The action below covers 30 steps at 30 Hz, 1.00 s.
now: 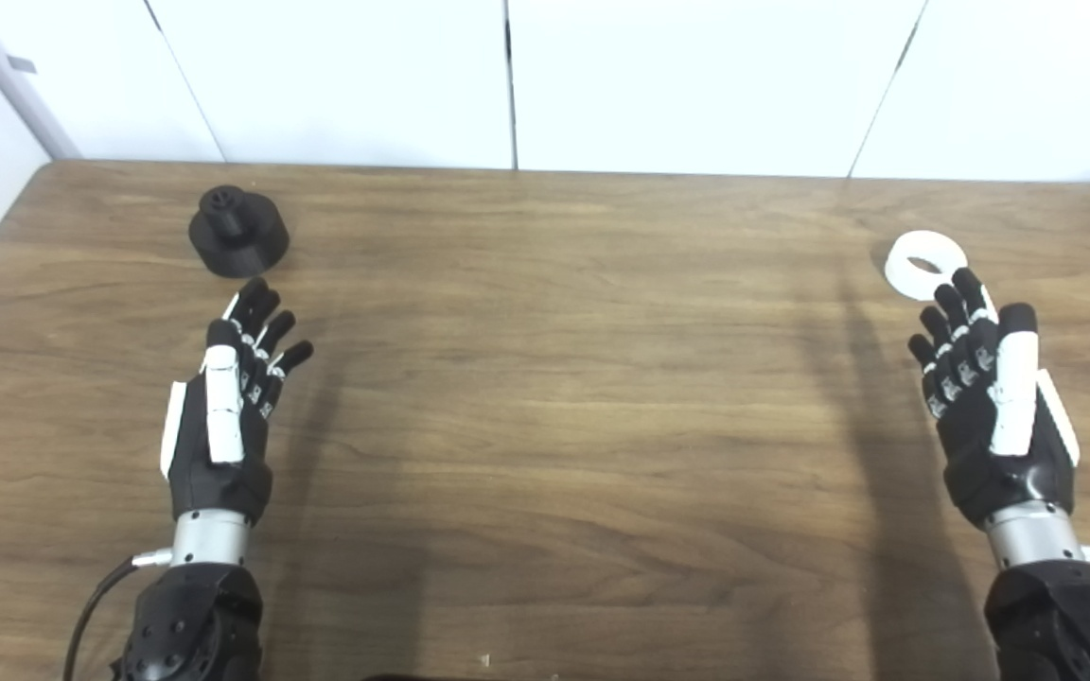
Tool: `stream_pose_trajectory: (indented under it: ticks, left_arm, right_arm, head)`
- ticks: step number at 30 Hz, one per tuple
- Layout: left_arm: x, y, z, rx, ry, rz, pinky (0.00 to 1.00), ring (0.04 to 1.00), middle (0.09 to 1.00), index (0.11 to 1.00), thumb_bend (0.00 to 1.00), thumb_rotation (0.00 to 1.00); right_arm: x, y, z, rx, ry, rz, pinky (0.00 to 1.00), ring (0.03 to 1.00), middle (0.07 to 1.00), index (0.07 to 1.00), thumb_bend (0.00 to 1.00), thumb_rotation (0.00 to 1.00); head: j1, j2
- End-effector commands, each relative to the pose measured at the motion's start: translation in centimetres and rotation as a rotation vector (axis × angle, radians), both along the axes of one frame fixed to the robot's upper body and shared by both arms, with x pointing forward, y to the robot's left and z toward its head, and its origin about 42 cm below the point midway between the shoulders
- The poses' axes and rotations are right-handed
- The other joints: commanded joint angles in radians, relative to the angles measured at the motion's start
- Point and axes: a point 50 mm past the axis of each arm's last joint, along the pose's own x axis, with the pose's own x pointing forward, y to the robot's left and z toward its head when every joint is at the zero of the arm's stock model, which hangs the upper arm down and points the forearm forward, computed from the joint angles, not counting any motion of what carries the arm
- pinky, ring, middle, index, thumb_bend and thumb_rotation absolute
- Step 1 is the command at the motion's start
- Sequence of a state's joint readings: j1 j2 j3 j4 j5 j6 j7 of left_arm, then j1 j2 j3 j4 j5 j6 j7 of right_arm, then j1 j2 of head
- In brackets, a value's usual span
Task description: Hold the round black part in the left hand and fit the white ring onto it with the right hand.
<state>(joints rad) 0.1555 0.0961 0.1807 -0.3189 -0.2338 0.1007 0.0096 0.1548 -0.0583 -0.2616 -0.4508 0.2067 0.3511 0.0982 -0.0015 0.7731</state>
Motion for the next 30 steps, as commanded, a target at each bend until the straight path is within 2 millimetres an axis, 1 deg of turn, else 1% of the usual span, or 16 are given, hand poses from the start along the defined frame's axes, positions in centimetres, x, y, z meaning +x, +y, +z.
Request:
stream_pose_trajectory:
  ticks: [1, 12, 18, 21, 22, 23, 25, 27, 28, 30]
  left_arm:
    - [-0.1, -0.2, 0.8, 0.000, -0.056, 0.001, 0.84, 0.930, 0.956, 0.943, 0.59, 0.93]
    - [-0.1, -0.2, 0.7, -0.004, -0.054, 0.009, 0.85, 0.922, 0.949, 0.931, 0.58, 0.91]
    - [-0.1, -0.2, 0.5, -0.006, -0.055, 0.005, 0.86, 0.927, 0.948, 0.938, 0.59, 0.91]
    - [-0.1, -0.3, 0.3, 0.007, -0.055, 0.001, 0.85, 0.927, 0.949, 0.939, 0.60, 0.91]
    - [-0.1, -0.4, 0.2, 0.008, -0.054, 0.000, 0.85, 0.927, 0.949, 0.939, 0.60, 0.91]
    - [-0.2, -0.4, 0.2, 0.009, -0.053, -0.001, 0.86, 0.928, 0.949, 0.939, 0.61, 0.91]
    - [-0.3, -0.7, 0.1, 0.003, -0.052, -0.003, 0.86, 0.930, 0.951, 0.938, 0.61, 0.91]
    - [-0.4, -1.0, 0.0, -0.002, -0.054, 0.000, 0.85, 0.927, 0.946, 0.932, 0.61, 0.90]
    - [-0.4, -1.2, -0.1, -0.001, -0.055, 0.003, 0.85, 0.926, 0.944, 0.930, 0.61, 0.89]
    - [-0.5, -1.7, -0.3, 0.006, -0.053, 0.005, 0.84, 0.924, 0.940, 0.925, 0.60, 0.89]
  right_arm:
    - [-1.8, -0.3, 0.2, -0.029, 0.004, -0.001, 1.00, 1.000, 1.000, 1.000, 0.56, 1.00]
    - [-1.8, -0.3, 0.0, -0.031, 0.005, 0.001, 1.00, 1.000, 1.000, 1.000, 0.56, 1.00]
    - [-1.8, -0.4, -0.1, -0.028, 0.001, -0.001, 1.00, 1.000, 1.000, 1.000, 0.55, 1.00]
    - [-1.8, -0.5, -0.3, -0.020, -0.001, 0.000, 1.00, 1.000, 1.000, 1.000, 0.56, 1.00]
    - [-1.9, -0.6, -0.4, -0.025, 0.002, -0.001, 1.00, 1.000, 1.000, 1.000, 0.56, 1.00]
    - [-1.9, -0.6, -0.4, -0.029, 0.004, -0.001, 1.00, 1.000, 1.000, 1.000, 0.57, 1.00]
    - [-1.9, -0.8, -0.5, -0.035, 0.005, 0.003, 1.00, 1.000, 1.000, 1.000, 0.56, 1.00]
    - [-2.0, -1.1, -0.6, -0.037, 0.003, 0.013, 1.00, 1.000, 1.000, 1.000, 0.56, 1.00]
    - [-2.0, -1.2, -0.7, -0.041, 0.006, 0.017, 1.00, 1.000, 1.000, 1.000, 0.56, 1.00]
    - [-2.1, -1.5, -0.8, -0.048, 0.010, 0.019, 1.00, 1.000, 1.000, 1.000, 0.57, 1.00]
  head:
    - [0.002, 0.000]
    - [0.000, -0.007]
    - [0.026, -0.020]
    - [0.053, -0.034]
    - [0.074, -0.044]
    - [0.074, -0.044]
    - [0.126, -0.070]
    - [0.157, -0.085]
    - [0.188, -0.104]
    - [0.222, -0.127]
